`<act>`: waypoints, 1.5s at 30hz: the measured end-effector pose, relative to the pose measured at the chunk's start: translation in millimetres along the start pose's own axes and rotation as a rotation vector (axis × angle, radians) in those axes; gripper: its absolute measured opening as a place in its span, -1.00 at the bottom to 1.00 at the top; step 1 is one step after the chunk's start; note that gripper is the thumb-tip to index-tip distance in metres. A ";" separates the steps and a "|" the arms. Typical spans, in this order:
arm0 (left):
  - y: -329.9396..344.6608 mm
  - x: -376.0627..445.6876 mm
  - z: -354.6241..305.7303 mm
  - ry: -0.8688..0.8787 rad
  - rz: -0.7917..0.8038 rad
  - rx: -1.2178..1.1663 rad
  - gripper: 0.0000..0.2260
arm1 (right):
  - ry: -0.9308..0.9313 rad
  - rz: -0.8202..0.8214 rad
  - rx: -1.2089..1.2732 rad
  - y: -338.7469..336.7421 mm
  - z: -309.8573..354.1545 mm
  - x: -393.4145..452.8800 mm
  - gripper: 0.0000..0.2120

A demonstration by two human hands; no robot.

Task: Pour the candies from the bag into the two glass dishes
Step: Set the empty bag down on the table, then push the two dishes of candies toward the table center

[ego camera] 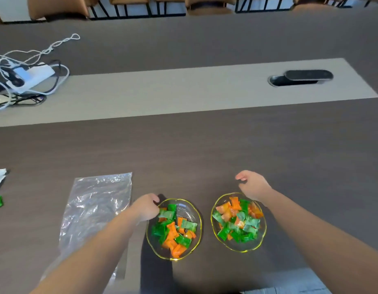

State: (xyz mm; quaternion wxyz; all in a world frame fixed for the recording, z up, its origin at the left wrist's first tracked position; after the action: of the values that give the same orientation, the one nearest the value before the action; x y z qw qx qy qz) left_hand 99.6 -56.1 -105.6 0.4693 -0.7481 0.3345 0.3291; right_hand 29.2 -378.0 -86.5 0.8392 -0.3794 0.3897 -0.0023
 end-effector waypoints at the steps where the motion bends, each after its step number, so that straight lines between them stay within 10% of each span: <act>1: 7.5 -0.4 -5.6 -0.001 0.016 0.026 -0.74 | 0.019 0.032 -0.016 -2.0 -14.0 -3.4 -0.68; 11: 15.7 0.8 -4.5 -0.160 0.008 0.092 -0.83 | 0.213 0.361 0.111 3.6 -59.2 -21.8 -0.51; 21: -5.4 9.4 21.0 -0.217 -0.082 -0.444 -0.85 | 0.121 0.433 0.224 5.1 -42.1 -6.3 -0.68; 31: -59.9 26.4 12.0 -0.179 -0.178 -1.078 -0.79 | 0.148 0.256 0.473 0.7 -1.4 33.2 -0.70; 45: -192.3 127.7 -47.0 -0.015 -0.328 -1.312 -0.76 | 0.090 0.020 0.968 -57.0 113.7 151.6 -0.75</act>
State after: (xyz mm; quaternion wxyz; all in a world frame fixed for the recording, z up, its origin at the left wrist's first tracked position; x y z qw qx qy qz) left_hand 335.1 -59.2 -99.8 -0.0361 -0.9169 -0.0556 0.3936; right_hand 225.9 -391.8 -102.5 0.9016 0.0587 0.3834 -0.1915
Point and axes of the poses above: each hand's wrist, its own x-axis towards the middle knuckle, its own y-axis out of the palm, z = x × y, the point moved 4 cm from there along x, towards the middle knuckle, and after that the axes turned 7 degrees about z, right-handed, at the moved point
